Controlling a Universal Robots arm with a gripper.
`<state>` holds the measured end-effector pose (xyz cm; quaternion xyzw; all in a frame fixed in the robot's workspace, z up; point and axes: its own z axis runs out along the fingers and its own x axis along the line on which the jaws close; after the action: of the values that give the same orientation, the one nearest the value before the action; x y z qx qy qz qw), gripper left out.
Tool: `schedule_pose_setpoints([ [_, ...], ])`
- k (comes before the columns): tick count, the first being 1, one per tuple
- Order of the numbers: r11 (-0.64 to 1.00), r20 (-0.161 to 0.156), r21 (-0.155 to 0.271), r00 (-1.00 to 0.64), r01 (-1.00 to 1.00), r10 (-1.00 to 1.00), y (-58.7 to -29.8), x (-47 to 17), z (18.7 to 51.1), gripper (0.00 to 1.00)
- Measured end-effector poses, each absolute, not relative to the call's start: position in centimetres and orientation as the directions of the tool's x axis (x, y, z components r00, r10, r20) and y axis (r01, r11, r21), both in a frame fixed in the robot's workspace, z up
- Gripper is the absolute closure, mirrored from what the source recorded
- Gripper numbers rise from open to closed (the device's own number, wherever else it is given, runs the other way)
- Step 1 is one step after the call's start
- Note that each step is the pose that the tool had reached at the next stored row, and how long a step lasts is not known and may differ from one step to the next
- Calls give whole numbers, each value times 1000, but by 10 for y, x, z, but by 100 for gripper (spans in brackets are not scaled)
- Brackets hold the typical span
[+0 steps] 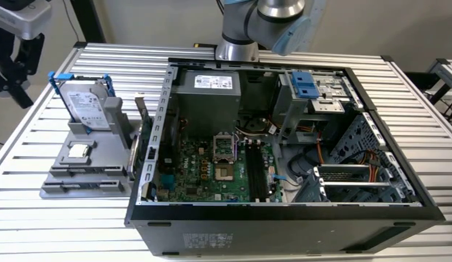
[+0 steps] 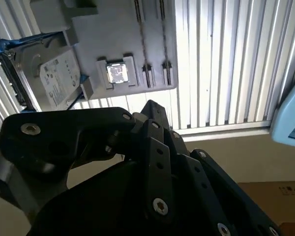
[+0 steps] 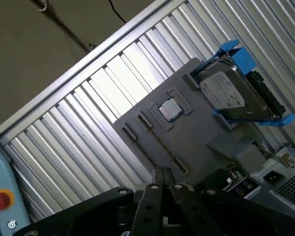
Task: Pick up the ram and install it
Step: 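Pick up the ram and move it above insertion slot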
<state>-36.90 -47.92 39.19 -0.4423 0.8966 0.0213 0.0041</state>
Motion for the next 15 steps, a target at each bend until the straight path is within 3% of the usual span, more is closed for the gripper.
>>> schedule_pose_setpoints([
  [15,377,-36,16,-377,-926,-926,-479,-369,390,100],
])
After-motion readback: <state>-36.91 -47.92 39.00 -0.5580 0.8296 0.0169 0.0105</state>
